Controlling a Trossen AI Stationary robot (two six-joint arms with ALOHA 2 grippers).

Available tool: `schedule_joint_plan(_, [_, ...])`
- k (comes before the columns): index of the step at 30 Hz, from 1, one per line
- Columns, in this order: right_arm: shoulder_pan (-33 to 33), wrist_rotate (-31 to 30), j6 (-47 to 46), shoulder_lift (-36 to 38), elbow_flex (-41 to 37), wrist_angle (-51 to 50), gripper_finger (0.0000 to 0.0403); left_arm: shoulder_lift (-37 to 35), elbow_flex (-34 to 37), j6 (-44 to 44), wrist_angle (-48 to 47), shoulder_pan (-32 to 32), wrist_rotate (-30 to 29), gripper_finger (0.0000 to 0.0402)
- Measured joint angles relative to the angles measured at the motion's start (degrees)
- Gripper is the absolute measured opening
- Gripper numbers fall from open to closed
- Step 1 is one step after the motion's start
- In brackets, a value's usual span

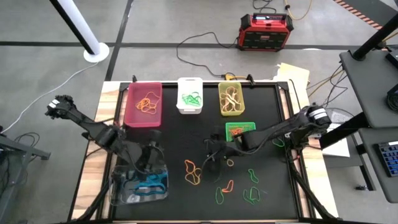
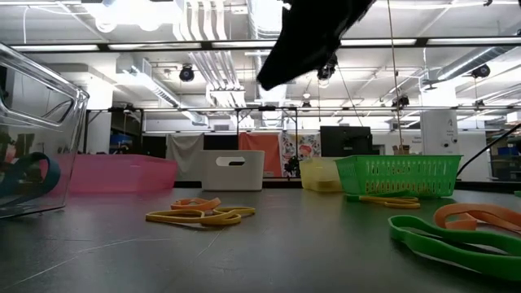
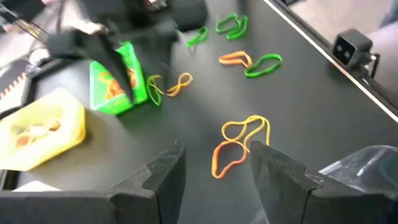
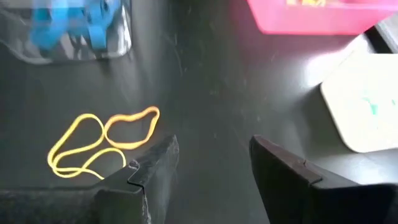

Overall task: Sort rubber bands into baskets
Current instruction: Put the orange rubber band into the green bin

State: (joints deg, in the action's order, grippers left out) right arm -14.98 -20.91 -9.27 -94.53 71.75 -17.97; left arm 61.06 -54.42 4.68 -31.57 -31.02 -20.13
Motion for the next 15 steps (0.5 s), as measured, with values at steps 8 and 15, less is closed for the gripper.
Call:
schedule_joint_plan(8, [0.0, 2.2, -1.7, -10.2, 3.9, 3.2, 0.0194, -9.8, 11.6, 1.4, 13.5, 3.0, 0.1, 0.0162])
schedule_joint_plan(15, [0.0, 7.5, -1.7, -18.6, 10.3, 3.4, 0.0194, -15.1, 18.6, 3.0, 23.7, 2.9, 0.1, 0.0162])
